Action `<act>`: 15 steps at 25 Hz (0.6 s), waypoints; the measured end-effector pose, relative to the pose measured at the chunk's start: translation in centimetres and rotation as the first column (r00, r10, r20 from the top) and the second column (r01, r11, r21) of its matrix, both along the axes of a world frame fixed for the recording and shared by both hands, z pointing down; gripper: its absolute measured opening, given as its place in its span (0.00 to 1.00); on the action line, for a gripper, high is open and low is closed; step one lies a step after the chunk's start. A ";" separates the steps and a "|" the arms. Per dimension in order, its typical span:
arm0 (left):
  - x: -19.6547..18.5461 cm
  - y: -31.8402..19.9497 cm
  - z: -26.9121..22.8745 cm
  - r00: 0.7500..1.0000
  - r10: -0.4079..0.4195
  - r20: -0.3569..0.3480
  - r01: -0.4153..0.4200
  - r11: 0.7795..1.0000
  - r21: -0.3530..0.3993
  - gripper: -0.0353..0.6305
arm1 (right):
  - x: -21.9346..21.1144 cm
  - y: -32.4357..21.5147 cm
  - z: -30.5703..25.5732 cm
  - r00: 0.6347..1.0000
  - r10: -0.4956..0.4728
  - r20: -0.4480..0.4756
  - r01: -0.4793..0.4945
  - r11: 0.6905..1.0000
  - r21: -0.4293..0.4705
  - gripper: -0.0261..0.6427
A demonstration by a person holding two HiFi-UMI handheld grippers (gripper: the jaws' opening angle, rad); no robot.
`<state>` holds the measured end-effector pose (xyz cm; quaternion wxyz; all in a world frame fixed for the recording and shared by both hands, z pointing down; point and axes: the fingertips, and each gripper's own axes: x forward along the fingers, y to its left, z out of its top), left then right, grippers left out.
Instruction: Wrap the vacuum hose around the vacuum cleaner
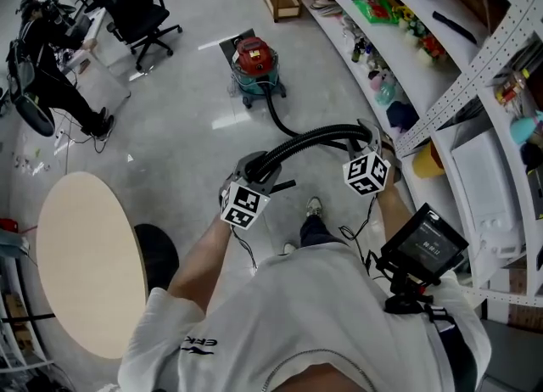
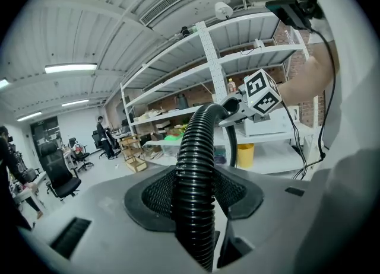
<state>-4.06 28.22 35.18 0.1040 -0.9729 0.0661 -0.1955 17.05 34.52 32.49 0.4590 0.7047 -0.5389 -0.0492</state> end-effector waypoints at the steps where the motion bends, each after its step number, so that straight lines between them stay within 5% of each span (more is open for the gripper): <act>1: 0.5 -0.5 0.0 1.000 -0.004 0.000 0.004 1.000 -0.002 0.32 | 0.5 -0.6 0.0 1.000 -0.003 -0.002 0.003 1.000 0.001 0.32; 15: 10.9 -9.7 -1.7 0.999 -0.048 0.020 0.048 0.999 -0.003 0.32 | 11.3 -11.0 -0.8 0.999 -0.042 0.004 0.042 0.999 0.028 0.32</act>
